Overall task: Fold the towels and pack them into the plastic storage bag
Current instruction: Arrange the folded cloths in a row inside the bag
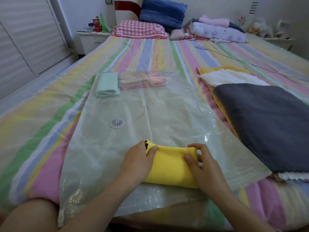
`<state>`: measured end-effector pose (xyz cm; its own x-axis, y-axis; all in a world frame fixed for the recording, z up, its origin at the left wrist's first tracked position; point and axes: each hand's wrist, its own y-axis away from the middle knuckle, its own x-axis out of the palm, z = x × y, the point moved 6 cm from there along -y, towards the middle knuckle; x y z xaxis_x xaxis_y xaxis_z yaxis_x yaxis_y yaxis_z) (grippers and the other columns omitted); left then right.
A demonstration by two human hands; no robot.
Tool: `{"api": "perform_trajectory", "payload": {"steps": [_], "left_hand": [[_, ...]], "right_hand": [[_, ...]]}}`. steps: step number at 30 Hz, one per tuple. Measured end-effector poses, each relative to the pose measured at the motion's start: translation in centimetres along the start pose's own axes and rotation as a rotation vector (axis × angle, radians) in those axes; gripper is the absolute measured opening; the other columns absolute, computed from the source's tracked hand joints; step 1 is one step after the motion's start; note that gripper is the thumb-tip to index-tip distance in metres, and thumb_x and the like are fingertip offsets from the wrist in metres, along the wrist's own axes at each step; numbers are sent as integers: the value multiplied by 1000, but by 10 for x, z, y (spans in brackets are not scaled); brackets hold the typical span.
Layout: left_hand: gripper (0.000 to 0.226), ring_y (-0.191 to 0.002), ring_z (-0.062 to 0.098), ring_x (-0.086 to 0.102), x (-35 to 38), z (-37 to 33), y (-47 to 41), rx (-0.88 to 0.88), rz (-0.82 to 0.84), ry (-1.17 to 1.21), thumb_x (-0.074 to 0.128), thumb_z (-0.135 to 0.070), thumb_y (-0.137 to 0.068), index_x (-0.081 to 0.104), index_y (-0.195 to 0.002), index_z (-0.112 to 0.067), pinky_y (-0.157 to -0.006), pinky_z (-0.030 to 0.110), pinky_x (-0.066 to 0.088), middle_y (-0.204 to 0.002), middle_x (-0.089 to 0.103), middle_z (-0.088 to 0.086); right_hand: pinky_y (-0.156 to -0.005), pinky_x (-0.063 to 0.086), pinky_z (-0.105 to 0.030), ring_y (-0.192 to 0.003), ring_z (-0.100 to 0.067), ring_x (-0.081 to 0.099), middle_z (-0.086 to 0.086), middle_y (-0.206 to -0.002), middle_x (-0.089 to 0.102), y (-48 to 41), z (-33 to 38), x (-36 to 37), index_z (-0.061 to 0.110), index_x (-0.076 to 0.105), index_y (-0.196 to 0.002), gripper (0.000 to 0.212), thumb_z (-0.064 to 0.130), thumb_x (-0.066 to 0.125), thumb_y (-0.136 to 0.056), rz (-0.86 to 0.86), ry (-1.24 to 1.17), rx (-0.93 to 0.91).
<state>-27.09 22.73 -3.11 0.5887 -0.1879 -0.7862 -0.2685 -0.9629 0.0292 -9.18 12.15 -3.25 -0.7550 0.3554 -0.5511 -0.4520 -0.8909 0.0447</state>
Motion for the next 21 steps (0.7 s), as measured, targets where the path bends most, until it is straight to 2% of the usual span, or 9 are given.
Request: {"api": "perform_trajectory", "payload": {"steps": [2, 4, 7, 10, 12, 14, 17, 19, 21], "left_hand": [[33, -87, 27, 57, -4, -3, 2, -14, -8, -18, 48, -49, -95, 43, -84, -18, -66, 35, 39, -82, 56, -2], [31, -98, 27, 60, -17, -11, 9, 12, -91, -147, 50, -47, -94, 46, -108, -20, -73, 37, 46, -105, 61, 2], [46, -117, 25, 56, -32, -41, 24, 378, -357, -393, 50, -38, -91, 49, -133, -18, -87, 38, 50, -134, 53, 3], [55, -140, 22, 37, 3, -48, 30, 736, -118, -474, 29, -41, -98, 44, -143, -13, -112, 43, 26, -150, 42, 5], [64, -145, 18, 26, 25, -32, 24, 691, 74, -541, 9, -48, -101, 34, -149, -14, -114, 43, 15, -155, 35, 4], [75, -148, 13, 11, 35, -22, 17, 641, 131, -567, -10, -55, -95, 17, -154, -18, -119, 41, 7, -160, 19, 0], [83, -149, 10, -3, 39, -21, 14, 640, 157, -579, -20, -59, -86, 3, -155, -19, -121, 41, -2, -162, 3, -3], [80, -149, 10, -3, 37, -23, 15, 653, 146, -562, -15, -58, -89, 6, -155, -17, -121, 41, -3, -162, 4, -2], [75, -149, 10, -2, 37, -20, 14, 645, 175, -526, -8, -51, -90, 8, -155, -16, -121, 37, -4, -162, 4, -1]], "right_hand": [[-79, 49, -39, -83, -19, 59, 4, -86, 55, -1, 4, 1, 35, 44, -119, 26, 36, 53, -95, -40, 62, -24], [-76, 47, -36, -79, -19, 55, 6, -79, 51, -2, 7, 2, 32, 44, -120, 25, 35, 52, -96, -70, 99, -28], [-72, 43, -34, -76, -19, 53, 6, -77, 49, 0, 9, 3, 30, 44, -120, 26, 34, 53, -96, -90, 128, -12], [-74, 43, -34, -86, -27, 59, 4, -80, 49, 1, 11, 3, 30, 43, -122, 28, 33, 52, -96, -105, 148, 0], [-77, 44, -35, -95, -28, 61, 1, -86, 52, 2, 12, 2, 31, 41, -125, 32, 31, 53, -96, -96, 139, 11], [-76, 45, -34, -96, -27, 61, -1, -98, 56, 4, 17, 3, 31, 39, -130, 39, 27, 53, -95, -92, 192, -9], [-67, 49, -34, -95, -25, 60, -2, -116, 54, 8, 44, 2, 24, 48, -126, 39, 15, 51, -88, -229, 665, -329], [-82, 52, -38, -107, -29, 58, -8, -117, 59, 13, 62, 12, 16, 62, -108, 33, 20, 42, -82, -171, 818, -546], [-99, 48, -44, -119, -31, 56, -11, -121, 63, 15, 66, 24, 11, 69, -100, 40, 31, 38, -84, 22, 877, -637]]}}
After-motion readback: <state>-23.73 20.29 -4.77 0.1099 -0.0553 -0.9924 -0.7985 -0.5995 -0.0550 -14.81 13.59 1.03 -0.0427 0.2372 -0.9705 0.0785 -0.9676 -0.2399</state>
